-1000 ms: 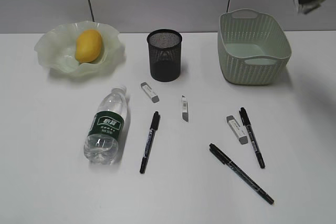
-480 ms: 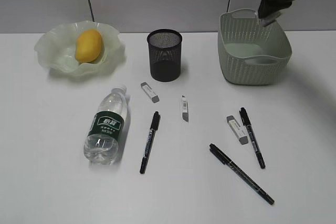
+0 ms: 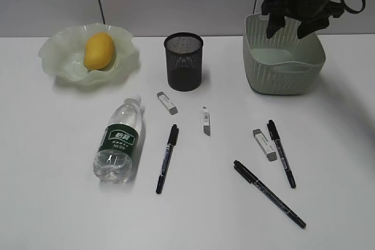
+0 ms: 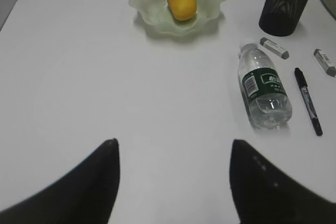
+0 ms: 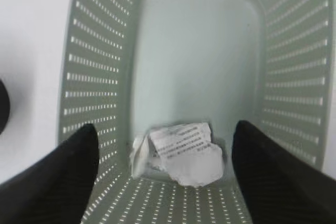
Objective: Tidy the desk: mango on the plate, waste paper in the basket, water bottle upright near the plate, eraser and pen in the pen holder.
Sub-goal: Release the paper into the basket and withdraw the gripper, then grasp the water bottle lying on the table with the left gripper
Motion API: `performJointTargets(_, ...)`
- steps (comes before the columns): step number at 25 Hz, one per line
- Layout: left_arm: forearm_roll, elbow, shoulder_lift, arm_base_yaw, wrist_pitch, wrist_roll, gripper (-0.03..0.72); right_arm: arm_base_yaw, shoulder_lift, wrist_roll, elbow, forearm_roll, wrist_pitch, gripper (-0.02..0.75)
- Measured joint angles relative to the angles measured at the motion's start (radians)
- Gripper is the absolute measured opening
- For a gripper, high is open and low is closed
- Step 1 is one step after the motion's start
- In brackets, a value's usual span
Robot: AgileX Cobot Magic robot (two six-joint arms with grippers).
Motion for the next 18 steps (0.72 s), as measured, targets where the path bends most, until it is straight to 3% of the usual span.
performJointTargets(6,0.0,0.0,0.0,0.0,0.0,-0.001,0.498,0.0,0.002,0.001,-0.095,0.0,0.09,0.637)
performJointTargets(12,0.0,0.0,0.0,0.0,0.0,-0.001,0.498,0.0,0.002,-0.027,-0.284,-0.018,0.325,0.615)
performJointTargets(18,0.0,0.0,0.0,0.0,0.0,-0.001,0.498,0.001,-0.06,-0.046,-0.333,0.006,0.353,0.584)
